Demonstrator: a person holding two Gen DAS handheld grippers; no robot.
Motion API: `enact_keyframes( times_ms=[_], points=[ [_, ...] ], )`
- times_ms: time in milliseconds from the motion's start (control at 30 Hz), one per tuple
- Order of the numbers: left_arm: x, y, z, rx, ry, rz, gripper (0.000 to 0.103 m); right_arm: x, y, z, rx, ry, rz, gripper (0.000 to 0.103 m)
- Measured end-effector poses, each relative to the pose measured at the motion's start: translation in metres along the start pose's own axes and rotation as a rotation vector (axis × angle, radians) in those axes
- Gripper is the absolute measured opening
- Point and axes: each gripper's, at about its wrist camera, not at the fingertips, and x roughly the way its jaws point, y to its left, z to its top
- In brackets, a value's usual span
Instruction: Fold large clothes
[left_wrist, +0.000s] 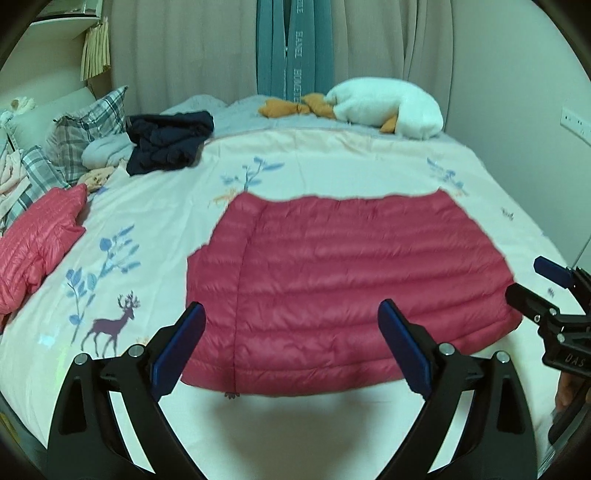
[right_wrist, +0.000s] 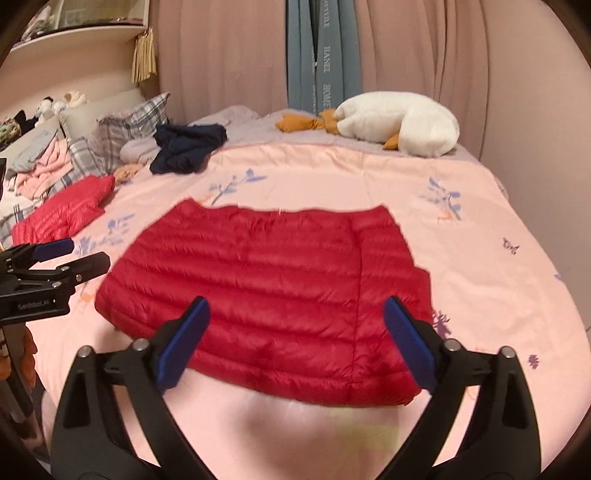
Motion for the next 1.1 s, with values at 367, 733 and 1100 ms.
enact_keyframes(
  times_ms=[367,733,1100],
  points=[
    [-0.055,0.004,0.063,-0.038,0.058,0.009,0.102,-0.053,0.006,0.058,0.057,0.092,-0.079,0.101],
    [-0.136,-0.002,0.107,-0.051,0.003,0.012,0.102,-0.121,0.026,0.106,0.052,0.047,0.001,0.101],
    [-0.165,-0.005,0.103,-0.051,0.001,0.044,0.102,-0.132,0.027,0.107,0.056,0.046,-0.001,0.101]
  ],
)
